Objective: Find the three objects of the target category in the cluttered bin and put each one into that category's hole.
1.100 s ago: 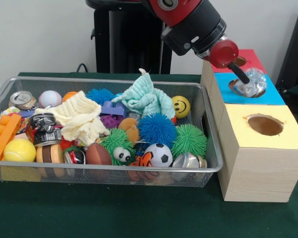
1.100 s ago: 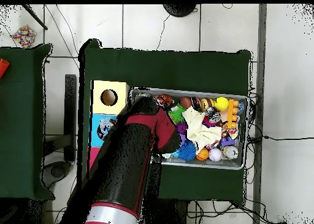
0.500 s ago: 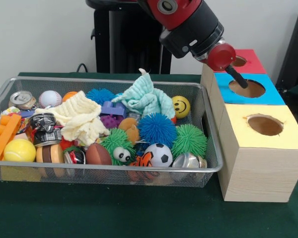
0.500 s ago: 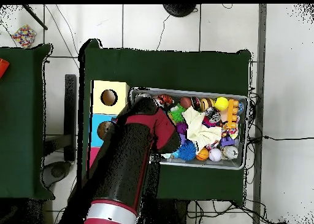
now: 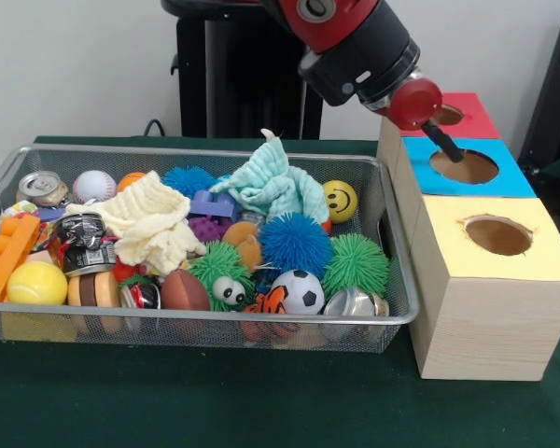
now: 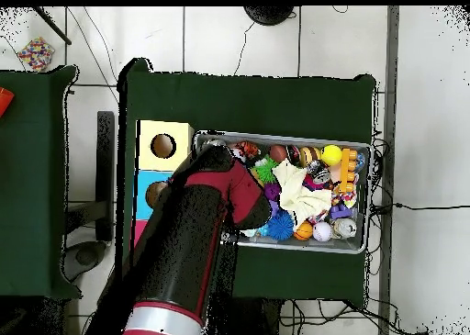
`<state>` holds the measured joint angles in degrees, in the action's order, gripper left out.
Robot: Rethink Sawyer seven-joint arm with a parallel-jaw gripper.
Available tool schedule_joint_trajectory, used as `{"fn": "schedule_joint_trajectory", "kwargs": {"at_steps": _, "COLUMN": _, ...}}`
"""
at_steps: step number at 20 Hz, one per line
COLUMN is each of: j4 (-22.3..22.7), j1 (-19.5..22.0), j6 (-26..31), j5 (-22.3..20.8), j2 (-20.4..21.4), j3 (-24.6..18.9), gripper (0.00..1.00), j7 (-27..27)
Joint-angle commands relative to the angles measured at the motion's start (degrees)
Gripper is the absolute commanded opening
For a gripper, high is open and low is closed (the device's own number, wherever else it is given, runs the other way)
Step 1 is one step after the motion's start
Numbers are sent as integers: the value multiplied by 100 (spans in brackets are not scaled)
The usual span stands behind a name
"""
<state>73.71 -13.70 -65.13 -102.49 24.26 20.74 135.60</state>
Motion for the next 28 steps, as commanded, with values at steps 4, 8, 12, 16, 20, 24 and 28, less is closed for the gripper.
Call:
{"fn": "schedule_joint_trajectory", "kwargs": {"at_steps": 4, "j4": 362, "j1": -136, "j6": -1254, "j5": -810, "j2": 695, "j3": 134, "gripper": 100, "j7": 1421}}
{"fn": "schedule_joint_trajectory", "kwargs": {"at_steps": 8, "j4": 226, "j1": -182, "j6": -1323, "j5": -1086, "j2": 701, "j3": 381, "gripper": 100, "j7": 1480}}
{"fn": "schedule_joint_trajectory", "kwargs": {"at_steps": 12, "j4": 2, "j1": -278, "j6": -832, "j5": -1568, "j2": 274, "j3": 762, "gripper": 100, "j7": 1086}}
{"fn": "schedule_joint_trajectory", "kwargs": {"at_steps": 16, "j4": -176, "j1": -370, "j6": -72, "j5": -1937, "j2": -166, "j3": 1187, "gripper": 100, "j7": 773}}
{"fn": "schedule_joint_trajectory", "kwargs": {"at_steps": 20, "j4": -196, "j1": -384, "j6": 233, "j5": -2073, "j2": -336, "j3": 1385, "gripper": 100, "j7": 568}}
{"fn": "schedule_joint_trajectory", "kwargs": {"at_steps": 24, "j4": -220, "j1": -426, "j6": 441, "j5": -2240, "j2": -535, "j3": 1574, "gripper": 100, "j7": 614}}
{"fn": "schedule_joint_trajectory", "kwargs": {"at_steps": 28, "j4": -251, "j1": -439, "j6": 538, "j5": -2258, "j2": -622, "j3": 1628, "gripper": 100, "j7": 700}}
